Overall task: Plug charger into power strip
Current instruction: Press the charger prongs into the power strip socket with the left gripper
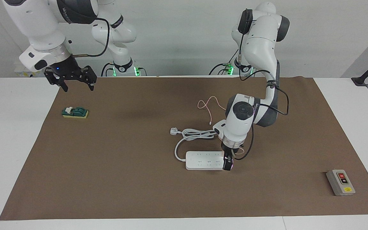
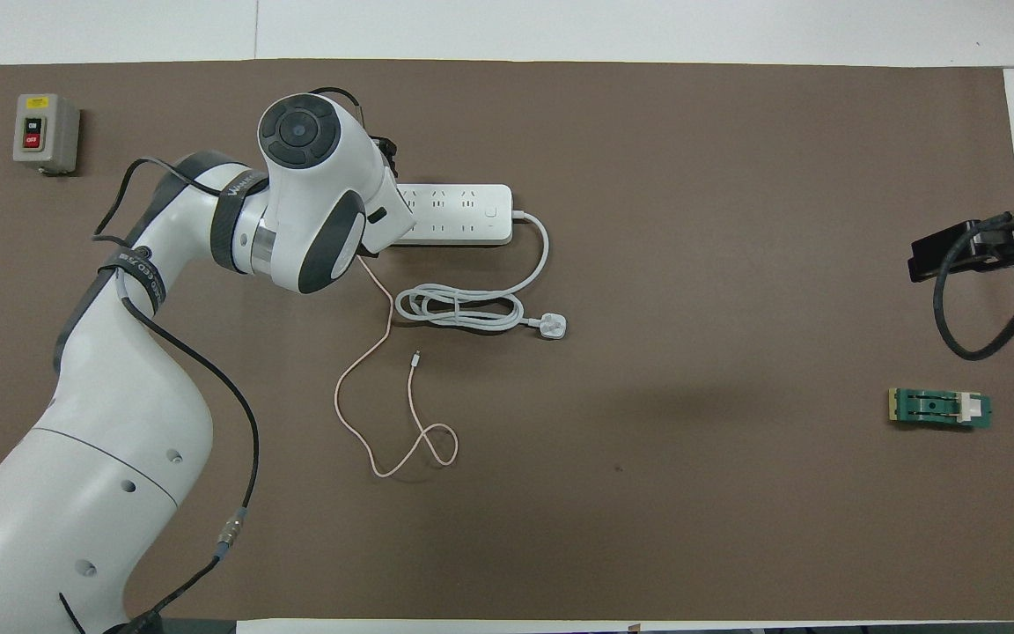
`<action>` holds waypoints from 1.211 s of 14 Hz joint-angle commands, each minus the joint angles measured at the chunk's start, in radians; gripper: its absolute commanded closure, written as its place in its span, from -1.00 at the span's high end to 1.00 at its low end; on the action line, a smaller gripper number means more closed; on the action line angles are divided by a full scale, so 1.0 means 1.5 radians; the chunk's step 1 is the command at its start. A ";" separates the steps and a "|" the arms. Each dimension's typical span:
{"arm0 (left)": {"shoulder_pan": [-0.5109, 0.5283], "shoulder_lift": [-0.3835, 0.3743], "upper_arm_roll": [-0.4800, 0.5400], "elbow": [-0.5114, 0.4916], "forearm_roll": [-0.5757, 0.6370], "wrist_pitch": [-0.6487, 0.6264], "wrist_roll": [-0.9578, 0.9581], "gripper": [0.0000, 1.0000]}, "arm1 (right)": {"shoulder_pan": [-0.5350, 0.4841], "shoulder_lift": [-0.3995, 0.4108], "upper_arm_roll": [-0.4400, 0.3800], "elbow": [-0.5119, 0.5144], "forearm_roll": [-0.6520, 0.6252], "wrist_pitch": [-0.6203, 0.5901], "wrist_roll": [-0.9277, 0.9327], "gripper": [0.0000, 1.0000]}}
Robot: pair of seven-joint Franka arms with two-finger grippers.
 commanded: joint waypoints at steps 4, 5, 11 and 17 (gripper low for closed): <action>0.005 0.013 0.000 0.045 -0.002 -0.052 0.013 1.00 | -0.006 -0.016 0.006 -0.020 -0.012 0.006 0.011 1.00; 0.005 0.013 0.000 0.060 -0.004 -0.068 0.013 1.00 | -0.006 -0.016 0.006 -0.020 -0.012 0.006 0.011 1.00; 0.006 -0.050 0.002 0.051 -0.043 -0.124 0.003 1.00 | -0.006 -0.016 0.006 -0.020 -0.011 0.006 0.011 1.00; 0.025 -0.224 0.006 -0.011 -0.061 -0.303 -0.118 1.00 | -0.006 -0.016 0.006 -0.020 -0.011 0.006 0.011 1.00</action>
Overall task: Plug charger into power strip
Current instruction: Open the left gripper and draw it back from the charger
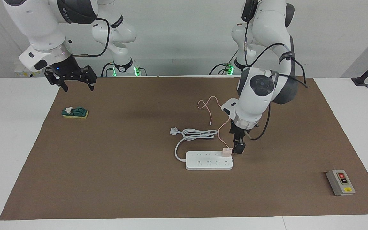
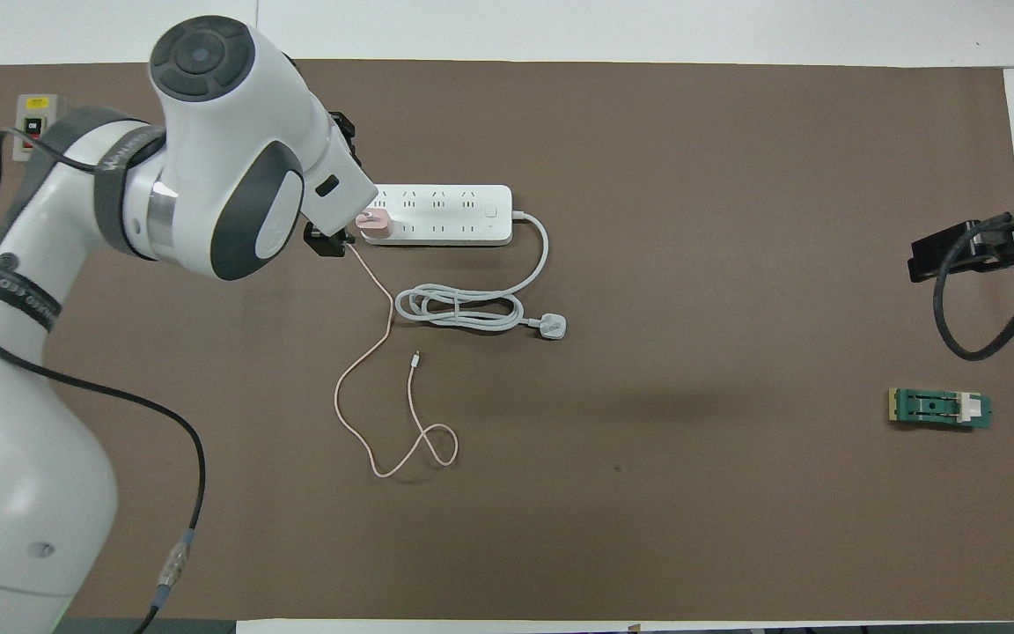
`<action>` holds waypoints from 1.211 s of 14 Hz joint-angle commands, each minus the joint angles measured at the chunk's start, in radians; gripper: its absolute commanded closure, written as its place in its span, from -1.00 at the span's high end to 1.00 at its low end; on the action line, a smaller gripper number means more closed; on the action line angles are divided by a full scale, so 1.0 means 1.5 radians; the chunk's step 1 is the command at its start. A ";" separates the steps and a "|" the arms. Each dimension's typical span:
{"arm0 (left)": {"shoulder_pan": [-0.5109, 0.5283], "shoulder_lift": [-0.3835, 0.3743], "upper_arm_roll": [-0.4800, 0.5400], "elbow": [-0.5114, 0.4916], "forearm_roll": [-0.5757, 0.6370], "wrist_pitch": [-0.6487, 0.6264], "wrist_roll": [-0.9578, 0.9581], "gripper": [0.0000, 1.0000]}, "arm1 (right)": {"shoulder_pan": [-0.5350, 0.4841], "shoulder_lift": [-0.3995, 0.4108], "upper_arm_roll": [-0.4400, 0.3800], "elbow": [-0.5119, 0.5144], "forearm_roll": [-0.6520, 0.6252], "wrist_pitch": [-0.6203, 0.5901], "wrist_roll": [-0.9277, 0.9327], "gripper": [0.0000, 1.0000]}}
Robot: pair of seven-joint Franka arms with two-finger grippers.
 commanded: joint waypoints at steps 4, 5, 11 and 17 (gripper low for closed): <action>0.053 -0.140 0.004 -0.048 -0.009 -0.166 -0.228 1.00 | -0.006 -0.016 0.006 -0.020 -0.011 0.006 0.011 1.00; 0.067 -0.152 0.004 -0.049 -0.009 -0.192 -0.297 1.00 | -0.006 -0.016 0.006 -0.020 -0.012 0.006 0.011 1.00; 0.147 -0.203 0.008 -0.044 -0.007 -0.260 -0.660 1.00 | -0.006 -0.016 0.006 -0.020 -0.011 0.006 0.011 1.00; 0.206 -0.220 0.008 -0.050 -0.004 -0.256 -0.704 1.00 | -0.006 -0.016 0.006 -0.020 -0.011 0.006 0.011 1.00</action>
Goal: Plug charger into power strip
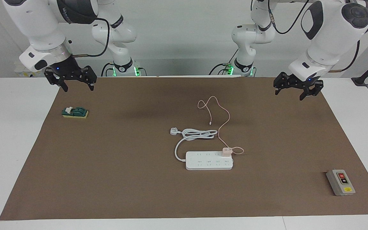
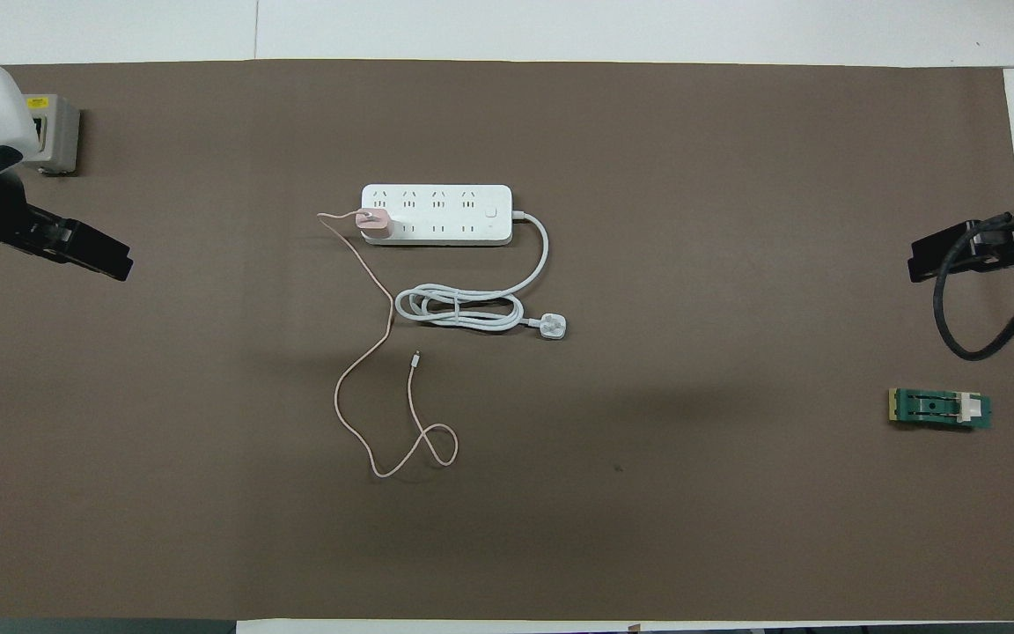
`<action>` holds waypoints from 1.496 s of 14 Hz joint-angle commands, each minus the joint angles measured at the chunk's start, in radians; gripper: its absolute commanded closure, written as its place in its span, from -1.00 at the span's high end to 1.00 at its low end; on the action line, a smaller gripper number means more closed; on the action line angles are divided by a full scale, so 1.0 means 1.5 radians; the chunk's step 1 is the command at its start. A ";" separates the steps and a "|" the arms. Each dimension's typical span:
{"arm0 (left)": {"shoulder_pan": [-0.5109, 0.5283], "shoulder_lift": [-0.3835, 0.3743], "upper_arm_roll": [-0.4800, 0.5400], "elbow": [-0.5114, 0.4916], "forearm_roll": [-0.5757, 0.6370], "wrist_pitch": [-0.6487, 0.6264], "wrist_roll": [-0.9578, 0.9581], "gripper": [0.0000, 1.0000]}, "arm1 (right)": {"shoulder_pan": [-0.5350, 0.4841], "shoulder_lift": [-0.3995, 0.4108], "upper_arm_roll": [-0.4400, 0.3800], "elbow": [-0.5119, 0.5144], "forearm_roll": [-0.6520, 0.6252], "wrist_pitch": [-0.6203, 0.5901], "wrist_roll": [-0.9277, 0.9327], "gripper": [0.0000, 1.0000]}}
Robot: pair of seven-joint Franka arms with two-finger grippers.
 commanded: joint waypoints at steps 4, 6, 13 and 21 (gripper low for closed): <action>0.022 -0.023 -0.005 -0.023 -0.003 0.000 -0.016 1.00 | -0.006 -0.017 0.006 -0.020 -0.011 0.004 0.011 1.00; 0.021 -0.018 -0.004 -0.006 0.000 -0.013 -0.025 1.00 | -0.006 -0.017 0.006 -0.020 -0.011 0.004 0.011 1.00; 0.070 -0.064 -0.022 -0.055 0.009 -0.006 -0.134 1.00 | -0.004 -0.020 0.007 -0.020 -0.010 0.000 0.010 1.00; 0.083 -0.107 -0.028 -0.111 0.003 0.022 -0.152 1.00 | 0.000 -0.020 0.007 -0.020 -0.008 -0.001 0.008 1.00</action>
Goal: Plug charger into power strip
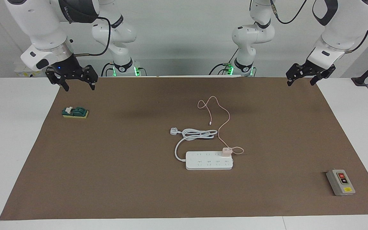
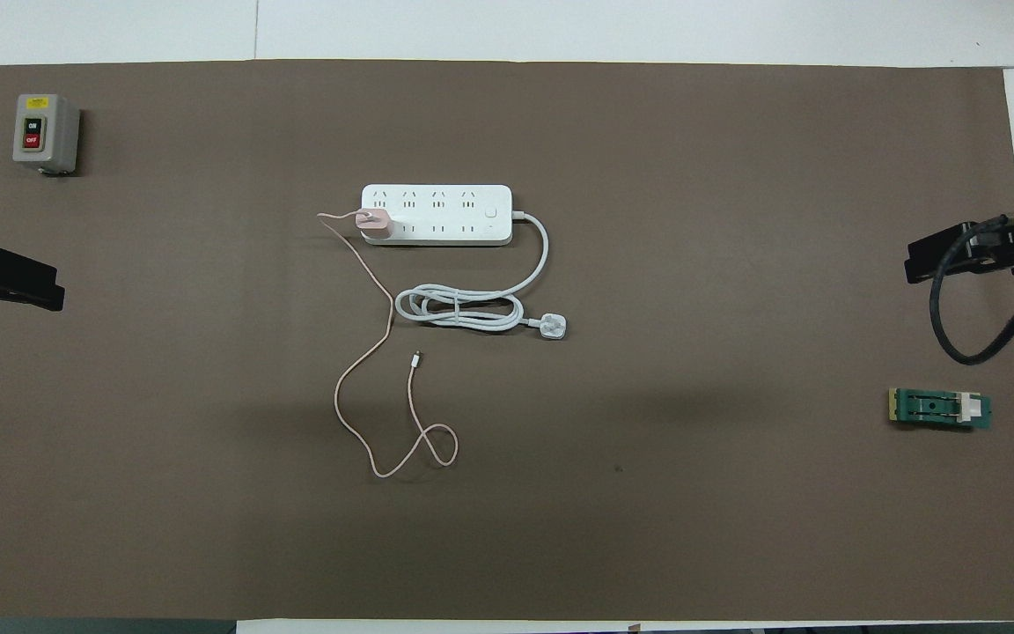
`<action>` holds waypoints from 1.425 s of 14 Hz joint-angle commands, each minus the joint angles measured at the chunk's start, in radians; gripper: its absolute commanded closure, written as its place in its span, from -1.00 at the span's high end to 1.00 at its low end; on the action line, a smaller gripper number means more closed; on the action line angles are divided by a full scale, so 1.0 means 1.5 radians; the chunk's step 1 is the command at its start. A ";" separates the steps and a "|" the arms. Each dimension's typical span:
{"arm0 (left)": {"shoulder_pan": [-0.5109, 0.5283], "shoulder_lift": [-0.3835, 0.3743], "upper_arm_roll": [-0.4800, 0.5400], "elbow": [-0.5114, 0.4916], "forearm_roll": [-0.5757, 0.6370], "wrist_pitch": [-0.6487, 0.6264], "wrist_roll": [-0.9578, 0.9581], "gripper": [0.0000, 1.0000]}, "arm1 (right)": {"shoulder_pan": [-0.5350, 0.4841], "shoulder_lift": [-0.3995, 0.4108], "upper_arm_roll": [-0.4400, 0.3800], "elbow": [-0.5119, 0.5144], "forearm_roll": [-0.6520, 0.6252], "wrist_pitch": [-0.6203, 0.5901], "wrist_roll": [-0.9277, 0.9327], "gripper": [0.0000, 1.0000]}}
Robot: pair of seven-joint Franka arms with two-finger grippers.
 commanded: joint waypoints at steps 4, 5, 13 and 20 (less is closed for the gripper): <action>0.014 -0.010 -0.004 -0.030 -0.005 0.030 -0.013 1.00 | -0.001 -0.018 0.004 -0.020 -0.008 0.001 0.008 1.00; 0.014 -0.002 -0.003 -0.023 -0.007 0.029 -0.013 1.00 | -0.001 -0.018 0.004 -0.020 -0.008 0.001 0.008 1.00; -0.007 0.030 -0.001 0.008 -0.012 0.021 -0.018 1.00 | -0.001 -0.018 0.005 -0.020 -0.008 0.001 0.008 1.00; -0.034 0.029 0.024 0.008 -0.011 0.026 -0.022 1.00 | 0.000 -0.018 0.005 -0.020 -0.007 0.001 0.008 1.00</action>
